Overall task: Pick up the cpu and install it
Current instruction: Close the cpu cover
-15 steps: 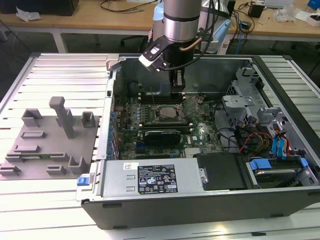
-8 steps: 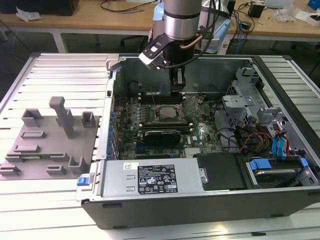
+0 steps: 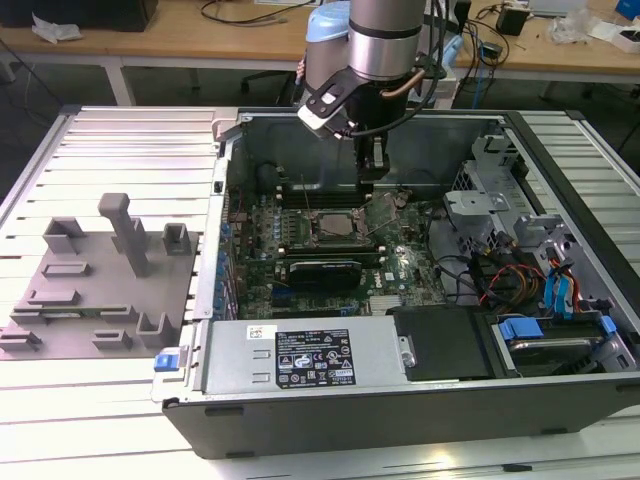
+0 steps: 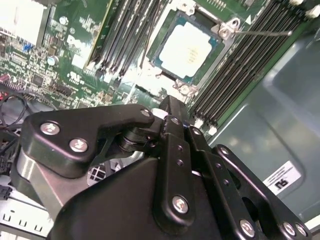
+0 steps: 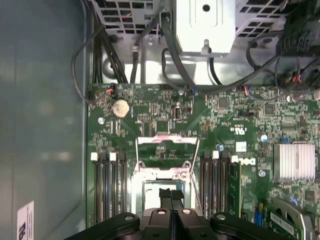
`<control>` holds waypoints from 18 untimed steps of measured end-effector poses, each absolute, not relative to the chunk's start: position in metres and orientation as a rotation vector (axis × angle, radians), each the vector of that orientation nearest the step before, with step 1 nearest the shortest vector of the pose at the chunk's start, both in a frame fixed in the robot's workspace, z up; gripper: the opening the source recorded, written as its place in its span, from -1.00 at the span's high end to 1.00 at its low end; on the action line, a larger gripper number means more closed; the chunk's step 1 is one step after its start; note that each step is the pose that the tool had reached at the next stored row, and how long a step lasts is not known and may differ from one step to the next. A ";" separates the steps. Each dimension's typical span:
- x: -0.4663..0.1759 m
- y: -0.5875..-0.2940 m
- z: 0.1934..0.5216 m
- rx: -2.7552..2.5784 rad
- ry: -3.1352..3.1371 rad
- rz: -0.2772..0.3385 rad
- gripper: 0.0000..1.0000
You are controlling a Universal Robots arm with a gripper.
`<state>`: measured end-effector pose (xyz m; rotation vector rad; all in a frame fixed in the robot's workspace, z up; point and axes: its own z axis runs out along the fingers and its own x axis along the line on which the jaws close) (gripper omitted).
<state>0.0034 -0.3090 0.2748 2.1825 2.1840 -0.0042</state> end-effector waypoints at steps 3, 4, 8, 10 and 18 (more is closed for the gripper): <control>0.008 -0.309 0.275 2.183 2.184 -0.004 0.79; 0.010 -0.309 0.275 2.183 2.184 -0.004 0.79; 0.018 -0.309 0.275 2.183 2.184 -0.004 0.79; 0.022 -0.309 0.275 2.183 2.184 -0.004 0.79; 0.051 -0.309 0.275 2.182 2.184 -0.004 0.79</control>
